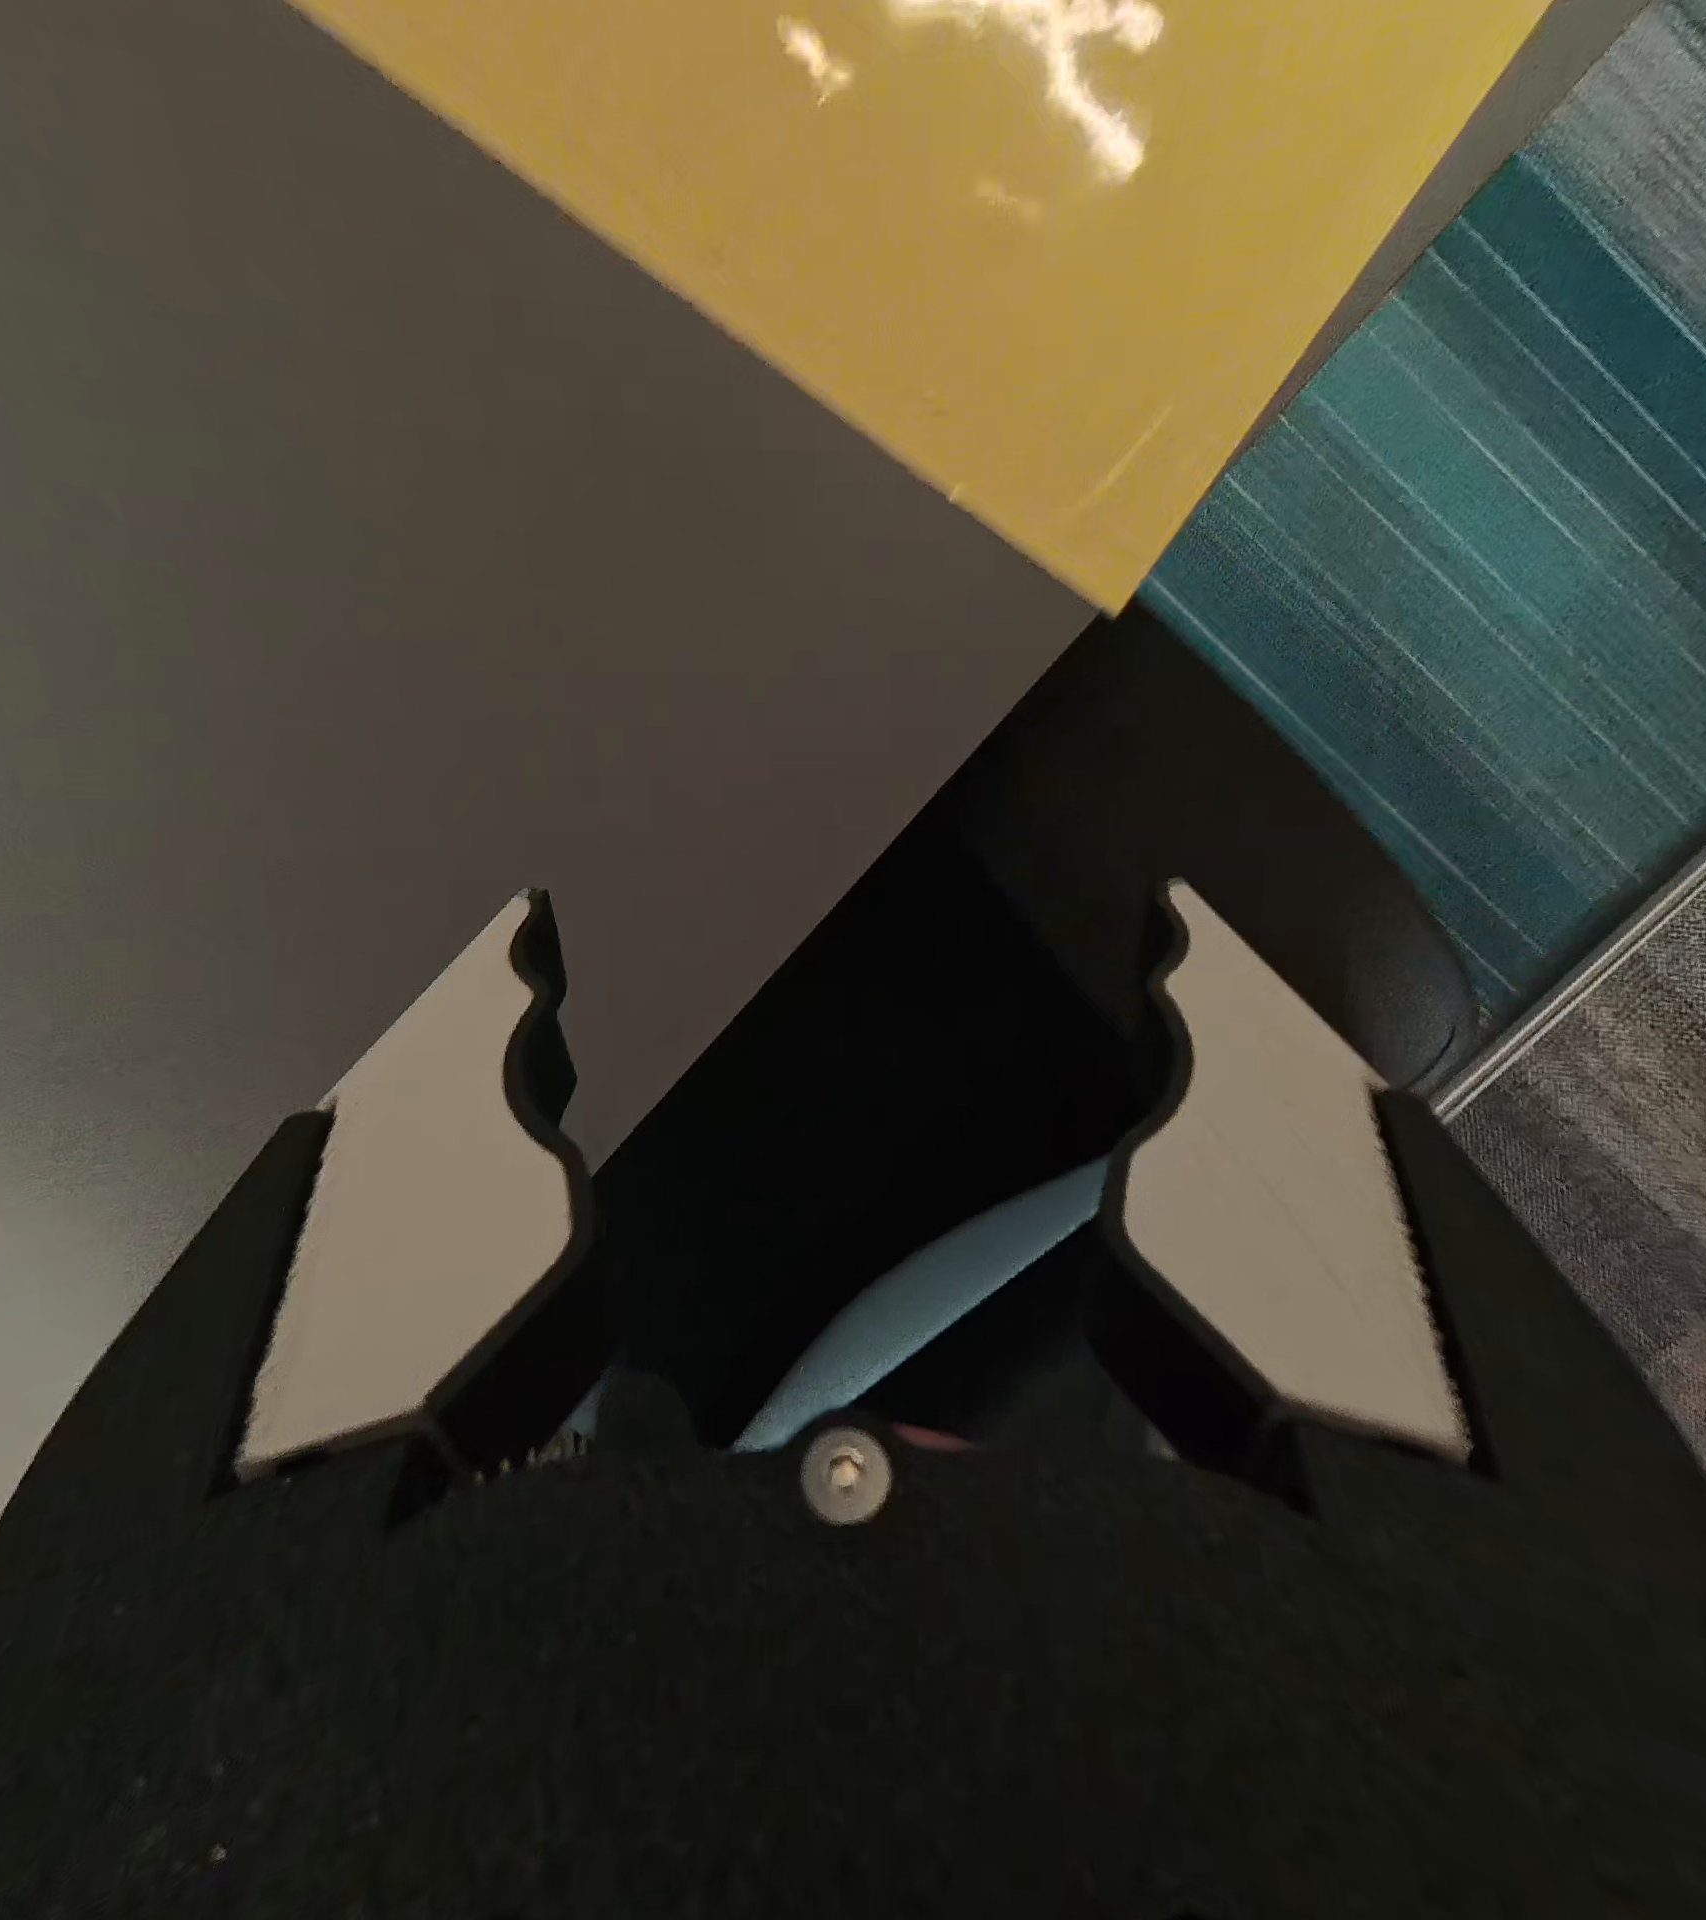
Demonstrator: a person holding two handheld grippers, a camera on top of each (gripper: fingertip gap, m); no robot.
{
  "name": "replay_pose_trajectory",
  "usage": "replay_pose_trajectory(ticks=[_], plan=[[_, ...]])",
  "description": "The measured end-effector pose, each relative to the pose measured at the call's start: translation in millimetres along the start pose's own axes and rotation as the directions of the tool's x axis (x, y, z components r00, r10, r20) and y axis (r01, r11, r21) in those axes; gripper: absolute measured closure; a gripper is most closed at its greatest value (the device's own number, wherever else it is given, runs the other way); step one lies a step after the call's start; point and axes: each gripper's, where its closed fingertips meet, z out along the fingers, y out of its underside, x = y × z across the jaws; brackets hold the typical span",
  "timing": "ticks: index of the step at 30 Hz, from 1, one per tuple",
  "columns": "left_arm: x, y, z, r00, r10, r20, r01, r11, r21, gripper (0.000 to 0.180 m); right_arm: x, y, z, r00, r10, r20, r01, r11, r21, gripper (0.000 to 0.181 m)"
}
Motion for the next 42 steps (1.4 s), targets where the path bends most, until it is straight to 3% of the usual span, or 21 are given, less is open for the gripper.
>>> replay_pose_trajectory(ticks=[3,7,9,10,13,16,22,29,31,38,42], plan=[[14.3,3.8,-7.7,0.998,-0.041,0.052,0.042,0.999,-0.012,0.091,19.8,-25.3,23.0,0.999,0.003,0.032,-0.002,1.0,-0.027,0.073],[21.2,7.9,-13.4,0.994,-0.049,0.097,0.049,0.999,0.001,0.09,20.3,-52.6,33.9,1.0,-0.028,0.007,0.028,1.0,-0.013,0.09],[25.4,9.8,-13.0,0.993,-0.067,0.1,0.067,0.998,0.002,0.09,-2.4,-63.3,30.5,0.989,-0.146,0.002,0.146,0.989,0.036,0.13],[26.7,11.0,-11.4,0.993,-0.079,0.092,0.079,0.997,0.002,0.09,-23.1,-63.0,29.3,0.97,-0.241,0.036,0.239,0.97,0.05,0.181],[29.6,15.5,-6.3,0.994,-0.093,0.066,0.093,0.996,0.004,0.09,-83.1,-44.8,29.6,0.887,-0.452,0.096,0.453,0.891,0.021,0.181],[24.2,25.3,-1.4,0.994,-0.093,0.054,0.092,0.996,0.019,0.09,-135.3,-25.8,21.8,0.831,-0.549,0.093,0.548,0.836,0.034,0.181],[-17.0,72.7,16.4,0.985,-0.171,-0.025,0.172,0.982,0.071,0.09,-236.3,41.4,-13.3,0.763,-0.638,0.106,0.641,0.768,0.006,0.181],[-124.3,136.6,39.4,0.972,-0.19,-0.136,0.209,0.967,0.142,0.091,-422.5,197.1,-132.4,0.636,-0.741,0.217,0.72,0.67,0.181,0.171],[-164.0,152.1,39.9,0.967,-0.204,-0.155,0.227,0.962,0.151,0.092,-490.9,263.8,-172.5,0.541,-0.8,0.26,0.761,0.597,0.252,0.171],[-290.1,149.9,-10.0,0.934,-0.291,-0.208,0.343,0.892,0.294,0.092,-732.3,458.4,-260.4,0.053,-0.944,0.325,0.863,0.207,0.461,0.171],[-354.4,126.9,-27.0,0.921,-0.327,-0.214,0.384,0.856,0.347,0.093,-825.7,516.8,-262.6,-0.05,-0.926,0.375,0.872,0.142,0.468,0.158]])
